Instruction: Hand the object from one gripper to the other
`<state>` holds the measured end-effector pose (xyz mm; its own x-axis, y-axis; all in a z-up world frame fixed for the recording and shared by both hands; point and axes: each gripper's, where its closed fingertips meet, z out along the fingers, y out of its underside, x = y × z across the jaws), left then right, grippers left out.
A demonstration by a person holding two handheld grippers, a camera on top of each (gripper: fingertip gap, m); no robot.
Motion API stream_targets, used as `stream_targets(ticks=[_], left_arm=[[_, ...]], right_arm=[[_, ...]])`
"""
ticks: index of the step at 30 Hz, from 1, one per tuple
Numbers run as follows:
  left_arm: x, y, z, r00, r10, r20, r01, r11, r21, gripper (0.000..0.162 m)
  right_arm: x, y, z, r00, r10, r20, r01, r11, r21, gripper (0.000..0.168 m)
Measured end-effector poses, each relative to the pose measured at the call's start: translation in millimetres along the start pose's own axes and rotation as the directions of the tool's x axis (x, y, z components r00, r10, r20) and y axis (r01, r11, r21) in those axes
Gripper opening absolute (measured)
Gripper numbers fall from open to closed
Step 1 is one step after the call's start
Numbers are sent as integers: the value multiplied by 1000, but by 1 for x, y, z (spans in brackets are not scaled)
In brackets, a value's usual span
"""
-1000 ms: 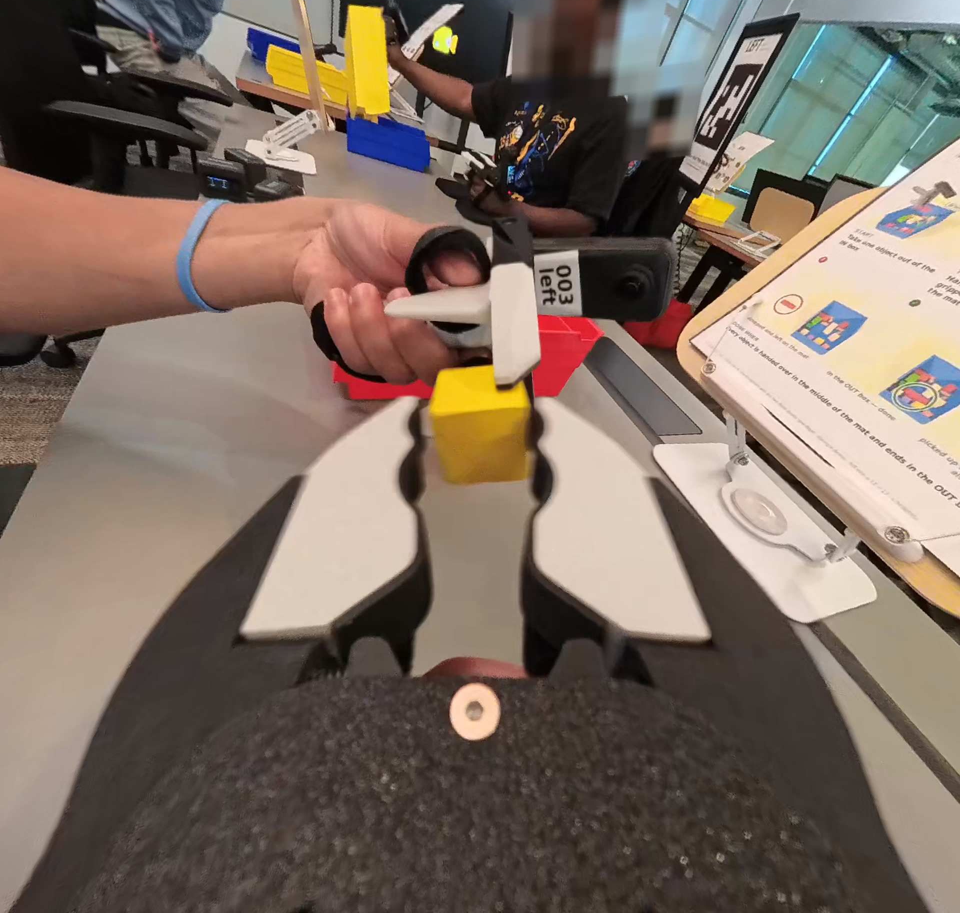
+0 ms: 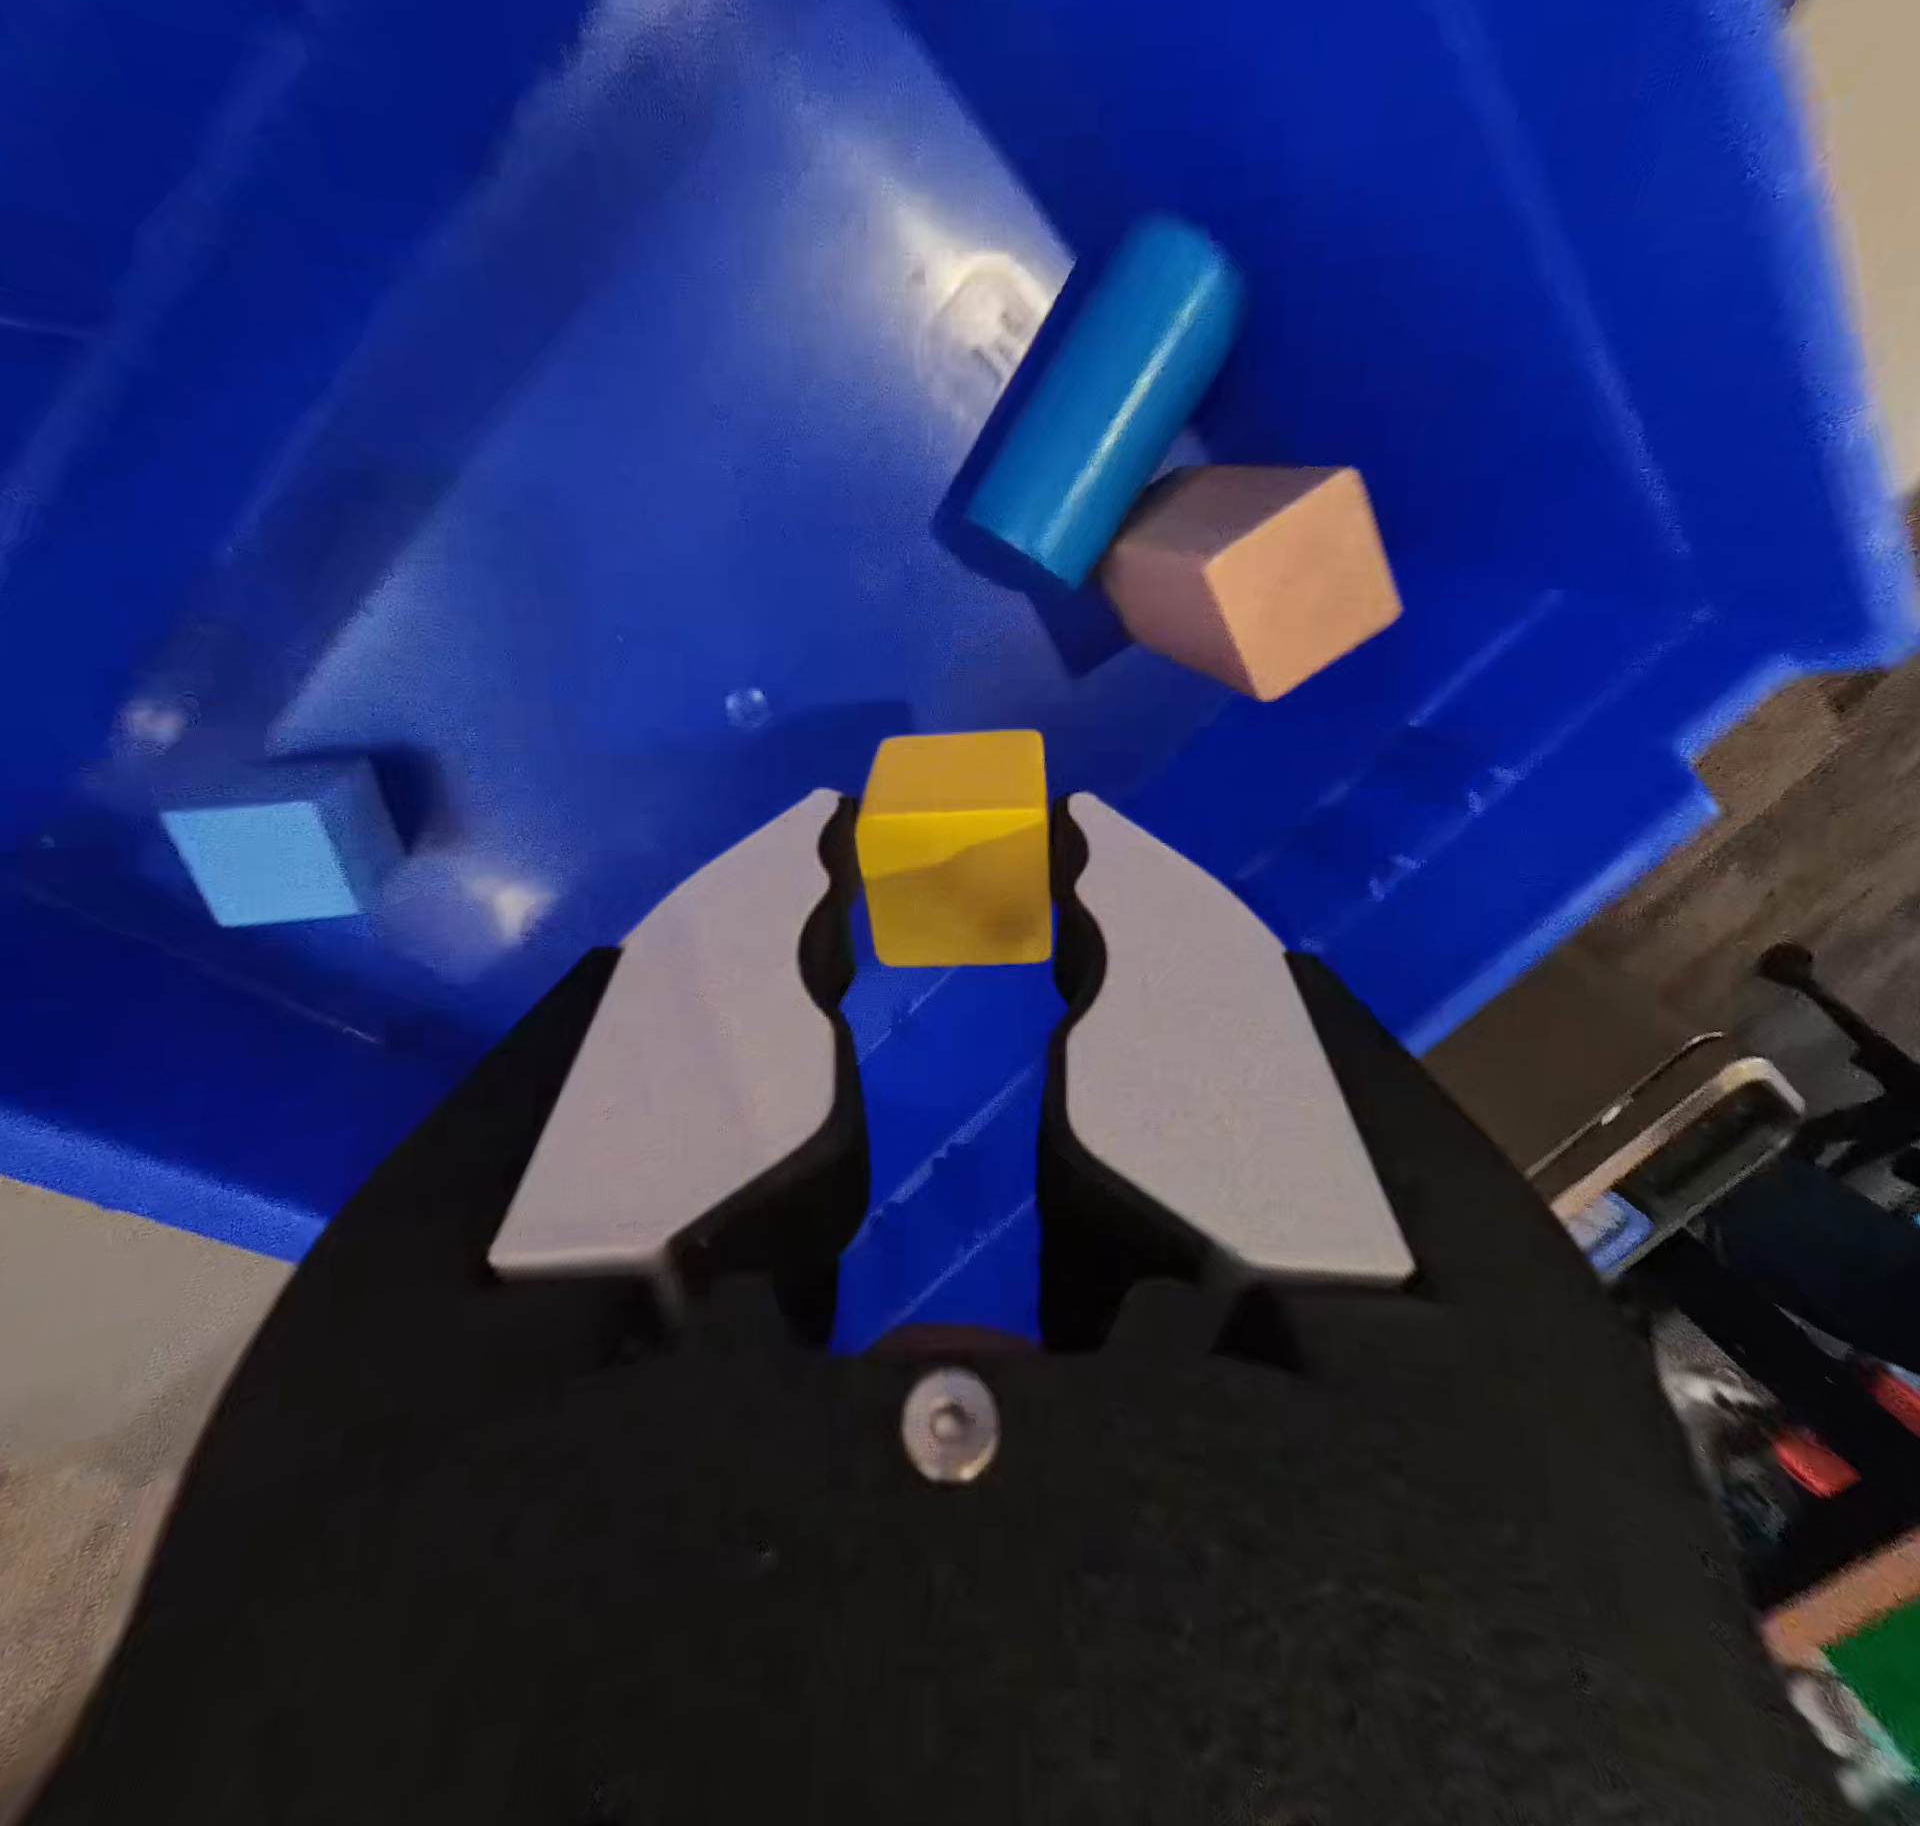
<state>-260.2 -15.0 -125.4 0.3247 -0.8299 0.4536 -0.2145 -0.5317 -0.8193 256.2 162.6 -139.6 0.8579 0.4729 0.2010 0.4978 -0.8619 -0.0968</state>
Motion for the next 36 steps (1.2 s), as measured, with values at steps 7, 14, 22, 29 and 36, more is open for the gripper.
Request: stream_targets(ticks=[7,14,22,29,36], left_arm=[[-5,9,-3,999,-33,-12,32,999,-43,53],[-9,7,-6,999,-34,2,34,999,-25,53],[-15,6,-9,999,-39,25,40,999,-17,52],[-29,-6,-26,991,-5,134,-2,999,48,51],[-51,-18,-41,958,78,277,-103,992,74,44]], right_arm=[[11,12,33,986,-146,83,164,948,-272,35],[21,20,50,969,-239,67,247,912,-329,36],[27,-4,-22,988,-107,-115,99,993,-71,43],[-78,-12,-149,939,271,-210,-46,707,706,44],[-254,0,-74,963,232,138,-249,563,788,54]])
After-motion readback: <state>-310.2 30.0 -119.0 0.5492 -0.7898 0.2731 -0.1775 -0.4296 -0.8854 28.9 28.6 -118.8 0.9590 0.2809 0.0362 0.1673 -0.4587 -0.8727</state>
